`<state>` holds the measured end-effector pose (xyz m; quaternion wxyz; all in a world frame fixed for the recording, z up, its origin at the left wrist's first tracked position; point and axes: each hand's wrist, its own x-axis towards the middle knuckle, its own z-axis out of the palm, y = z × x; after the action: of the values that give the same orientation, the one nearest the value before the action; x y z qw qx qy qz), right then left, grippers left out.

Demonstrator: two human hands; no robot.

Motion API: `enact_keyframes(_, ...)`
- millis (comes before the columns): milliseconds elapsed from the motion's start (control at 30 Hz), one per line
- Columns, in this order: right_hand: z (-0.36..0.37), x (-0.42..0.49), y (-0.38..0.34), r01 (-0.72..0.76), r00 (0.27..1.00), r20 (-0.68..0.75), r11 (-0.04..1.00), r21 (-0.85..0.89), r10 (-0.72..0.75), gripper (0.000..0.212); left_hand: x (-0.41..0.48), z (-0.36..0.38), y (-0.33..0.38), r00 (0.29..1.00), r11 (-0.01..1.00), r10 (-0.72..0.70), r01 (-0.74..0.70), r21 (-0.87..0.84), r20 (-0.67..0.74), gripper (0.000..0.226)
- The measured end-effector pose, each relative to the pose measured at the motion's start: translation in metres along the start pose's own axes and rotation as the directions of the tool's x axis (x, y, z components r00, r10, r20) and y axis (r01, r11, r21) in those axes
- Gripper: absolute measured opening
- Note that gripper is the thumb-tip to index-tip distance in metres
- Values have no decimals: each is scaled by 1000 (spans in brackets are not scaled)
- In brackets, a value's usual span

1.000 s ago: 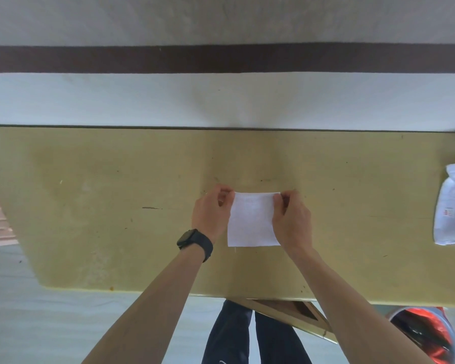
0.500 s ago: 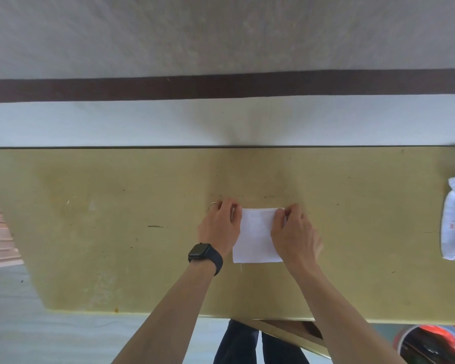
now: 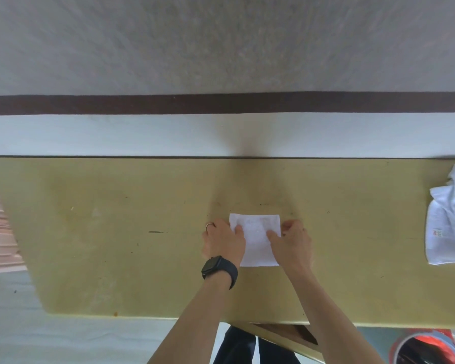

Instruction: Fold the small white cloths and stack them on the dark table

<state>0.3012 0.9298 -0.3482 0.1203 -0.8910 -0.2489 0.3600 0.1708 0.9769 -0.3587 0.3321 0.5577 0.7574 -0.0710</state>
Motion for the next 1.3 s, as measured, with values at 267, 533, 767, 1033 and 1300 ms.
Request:
enact_keyframes(267,-14,3,-4,-92,971,236,972,218,38,21,-10,-3,0,997,986,63,-57,-159,35,35)
enact_keyframes(533,-47,-29,6,115,971,135,881,459,-197,17,-35,-49,-3,978,733,129,17,-679,164,32)
enact_keyframes(767,-127,-90,-36,500,866,-201,782,373,-458,13,-99,-144,14,903,596,417,-361,-717,-108,15)
enact_keyframes(1033,-212,-196,-101,756,640,-504,593,278,-580,27,-206,-244,52,726,404,418,-687,-604,-546,20)
enact_keyframes(1300,-259,-277,-110,850,526,-535,421,316,-661,32,-308,-289,36,632,377,292,-766,-521,-718,21)
